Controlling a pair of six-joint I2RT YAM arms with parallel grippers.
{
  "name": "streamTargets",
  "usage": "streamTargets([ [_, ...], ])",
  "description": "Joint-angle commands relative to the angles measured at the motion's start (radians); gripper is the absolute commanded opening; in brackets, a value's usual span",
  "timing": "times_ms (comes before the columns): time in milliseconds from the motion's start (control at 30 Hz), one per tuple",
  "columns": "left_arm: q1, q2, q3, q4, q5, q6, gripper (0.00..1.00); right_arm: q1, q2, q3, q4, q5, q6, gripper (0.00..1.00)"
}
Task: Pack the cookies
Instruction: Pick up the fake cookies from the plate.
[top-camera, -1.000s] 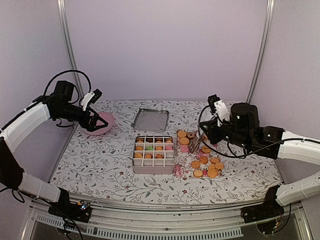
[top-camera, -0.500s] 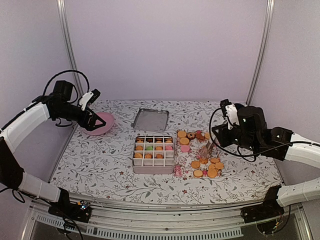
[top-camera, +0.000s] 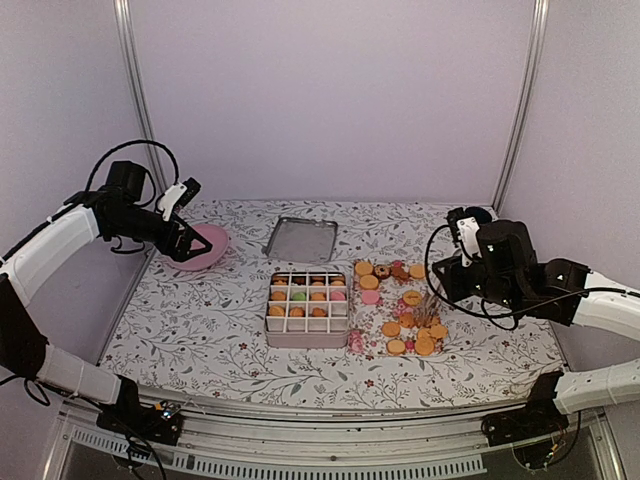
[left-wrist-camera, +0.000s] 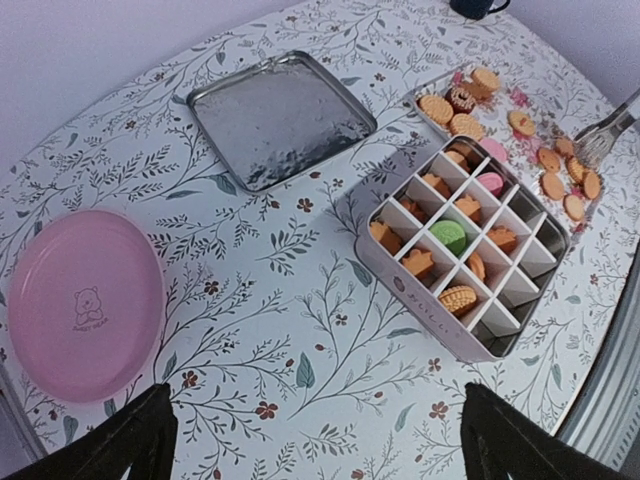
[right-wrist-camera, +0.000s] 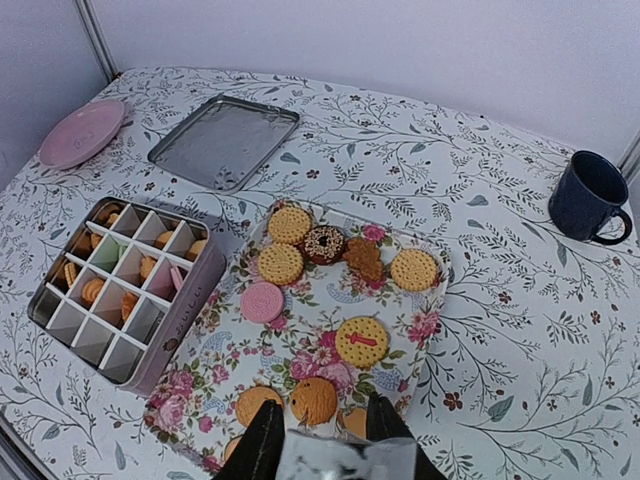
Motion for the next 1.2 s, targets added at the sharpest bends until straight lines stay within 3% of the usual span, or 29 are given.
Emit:
streamTargets([
  [0, 0.01, -0.012, -0.001, 0.001, 0.025, 0.006, 0.99, -0.011, -0.034, 0.012, -0.01, 0.055, -0.008, 0.28],
  [500, 0.01, -0.006, 0.0, -0.001, 0.054, 0.004, 0.99, -0.017, -0.052, 0.064, -0.19, 0.146, 0.046, 0.31],
  [1167, 0.01, -0.007, 0.013, -0.021, 0.059, 0.015, 0.99, -0.017, -0.084, -0.051, -0.085, 0.095, 0.082, 0.35],
])
